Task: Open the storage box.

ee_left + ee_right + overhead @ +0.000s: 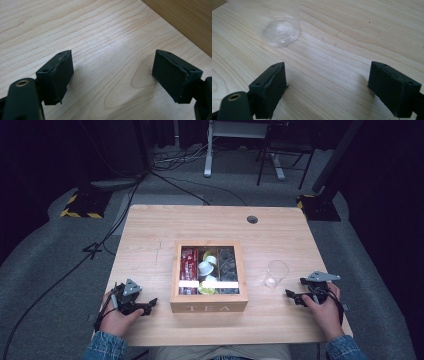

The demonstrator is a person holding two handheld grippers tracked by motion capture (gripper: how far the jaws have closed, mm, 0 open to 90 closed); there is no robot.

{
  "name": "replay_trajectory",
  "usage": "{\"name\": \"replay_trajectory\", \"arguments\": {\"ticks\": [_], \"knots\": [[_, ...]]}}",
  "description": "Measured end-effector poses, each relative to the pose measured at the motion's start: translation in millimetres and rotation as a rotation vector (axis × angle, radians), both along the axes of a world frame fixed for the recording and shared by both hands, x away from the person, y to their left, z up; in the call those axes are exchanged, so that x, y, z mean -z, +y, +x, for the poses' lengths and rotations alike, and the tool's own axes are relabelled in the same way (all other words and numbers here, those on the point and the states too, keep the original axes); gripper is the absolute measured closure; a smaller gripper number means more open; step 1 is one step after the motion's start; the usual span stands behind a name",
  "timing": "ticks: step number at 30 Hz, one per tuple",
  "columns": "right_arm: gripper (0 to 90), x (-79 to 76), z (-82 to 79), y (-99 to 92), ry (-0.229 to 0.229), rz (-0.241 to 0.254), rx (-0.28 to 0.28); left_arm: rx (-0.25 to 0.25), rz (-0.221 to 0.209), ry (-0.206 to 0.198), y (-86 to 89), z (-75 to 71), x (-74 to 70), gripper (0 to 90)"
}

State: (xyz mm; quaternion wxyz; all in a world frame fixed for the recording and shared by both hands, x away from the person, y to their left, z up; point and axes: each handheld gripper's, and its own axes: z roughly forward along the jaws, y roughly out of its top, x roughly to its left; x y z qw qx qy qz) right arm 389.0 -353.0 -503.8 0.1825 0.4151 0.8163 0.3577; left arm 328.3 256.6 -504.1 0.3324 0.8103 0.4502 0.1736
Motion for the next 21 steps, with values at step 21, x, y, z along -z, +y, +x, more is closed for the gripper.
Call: {"name": "replay_trajectory", "arguments": {"ticks": [21], "knots": [[14.7,0.0,0.3,0.2,0.0,0.0,0.001,0.03,-0.026,0.007,0.0,-6.8,-26.8,25.5]]}}
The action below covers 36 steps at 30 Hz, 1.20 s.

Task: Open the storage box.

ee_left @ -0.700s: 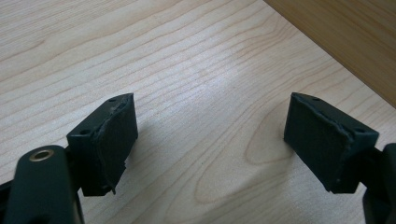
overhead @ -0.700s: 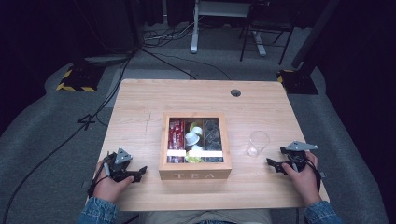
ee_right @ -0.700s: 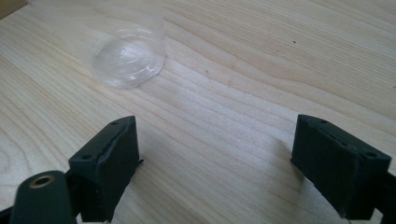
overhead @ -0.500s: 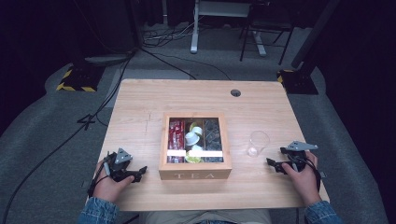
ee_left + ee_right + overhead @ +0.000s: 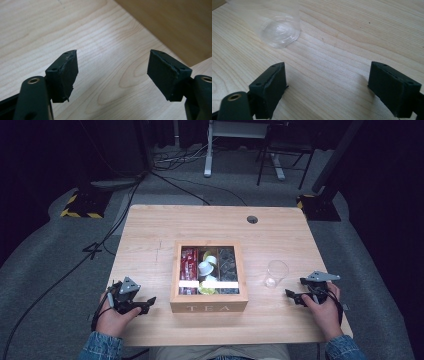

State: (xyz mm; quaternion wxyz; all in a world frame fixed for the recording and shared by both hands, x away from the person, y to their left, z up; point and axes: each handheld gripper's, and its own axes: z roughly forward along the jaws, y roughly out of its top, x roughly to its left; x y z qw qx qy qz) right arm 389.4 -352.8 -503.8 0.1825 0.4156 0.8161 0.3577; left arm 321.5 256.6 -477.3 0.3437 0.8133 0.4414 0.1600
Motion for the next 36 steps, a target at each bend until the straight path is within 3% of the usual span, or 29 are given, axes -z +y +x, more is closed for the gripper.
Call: {"name": "replay_trajectory", "arguments": {"ticks": [5,10,18,25,30,36], "knots": [[14.7,0.0,0.0,0.0,0.0,0.0,0.0,0.007,-0.02,-0.024,-1.6,-4.7,-17.8,27.3],[14.9,0.1,-0.3,0.2,-0.002,0.001,0.001,0.016,-0.035,-0.034,-1.2,-7.7,-25.0,27.5],[14.9,0.1,-0.3,0.1,-0.002,0.001,0.001,0.031,-0.107,-0.072,-7.5,-14.3,-39.0,28.1],[14.9,0.1,-0.3,0.2,-0.002,0.001,0.001,0.104,-0.171,-0.121,-29.5,-20.6,-52.1,27.9],[14.9,0.1,-0.3,0.1,-0.002,0.001,0.001,0.145,-0.181,-0.116,-40.1,-24.3,-56.7,27.2],[14.9,0.1,-0.3,0.1,-0.002,0.001,0.001,0.181,-0.156,-0.08,-52.4,-27.3,-56.3,25.3]]}}
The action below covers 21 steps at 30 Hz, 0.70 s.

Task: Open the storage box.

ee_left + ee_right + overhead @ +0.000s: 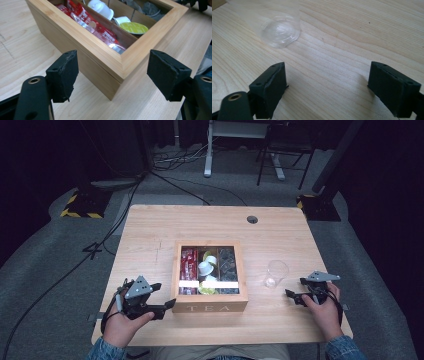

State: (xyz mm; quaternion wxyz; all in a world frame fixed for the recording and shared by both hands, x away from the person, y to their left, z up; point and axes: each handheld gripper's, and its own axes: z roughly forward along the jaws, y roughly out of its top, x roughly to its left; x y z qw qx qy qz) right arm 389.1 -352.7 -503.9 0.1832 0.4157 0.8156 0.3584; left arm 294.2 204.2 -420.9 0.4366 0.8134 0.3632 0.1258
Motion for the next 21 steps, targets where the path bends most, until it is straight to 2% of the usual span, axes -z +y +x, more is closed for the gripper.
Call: {"name": "replay_trajectory", "arguments": {"ticks": [11,17,21], "knots": [[14.9,0.0,0.0,0.0,0.0,0.0,0.0,0.051,0.047,0.057,-12.5,2.8,14.7,24.7],[14.9,0.0,0.0,0.0,0.0,0.0,0.0,0.078,0.085,0.089,-14.4,3.8,20.8,36.5],[14.9,0.0,0.0,0.0,0.0,0.0,0.0,0.071,0.107,0.097,-13.7,3.9,21.6,43.6]]}}
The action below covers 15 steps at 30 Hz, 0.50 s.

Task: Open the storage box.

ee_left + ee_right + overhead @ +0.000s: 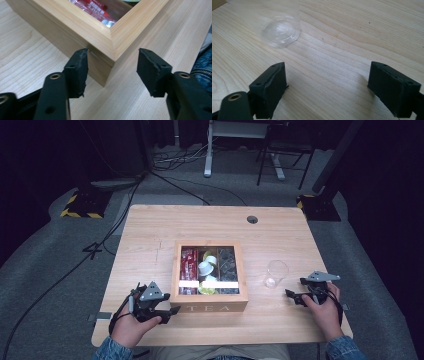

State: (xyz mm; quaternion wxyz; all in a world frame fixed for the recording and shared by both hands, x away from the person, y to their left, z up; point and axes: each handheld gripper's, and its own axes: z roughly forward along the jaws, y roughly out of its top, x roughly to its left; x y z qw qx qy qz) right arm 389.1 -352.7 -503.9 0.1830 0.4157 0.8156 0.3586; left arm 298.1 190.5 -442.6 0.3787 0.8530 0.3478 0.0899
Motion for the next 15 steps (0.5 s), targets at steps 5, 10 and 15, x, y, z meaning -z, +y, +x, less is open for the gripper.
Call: {"name": "replay_trajectory", "arguments": {"ticks": [5,10,15], "knots": [[14.9,0.0,0.0,0.0,0.0,0.0,0.0,-0.008,0.005,-0.003,2.5,0.5,-0.3,52.5],[14.9,0.0,0.0,0.0,0.0,0.0,0.0,-0.004,0.03,-0.009,2.9,0.1,-0.7,58.7],[14.9,0.0,0.0,0.0,0.0,0.0,0.0,0.0,0.038,-0.007,3.5,-0.1,-1.7,60.3]]}}
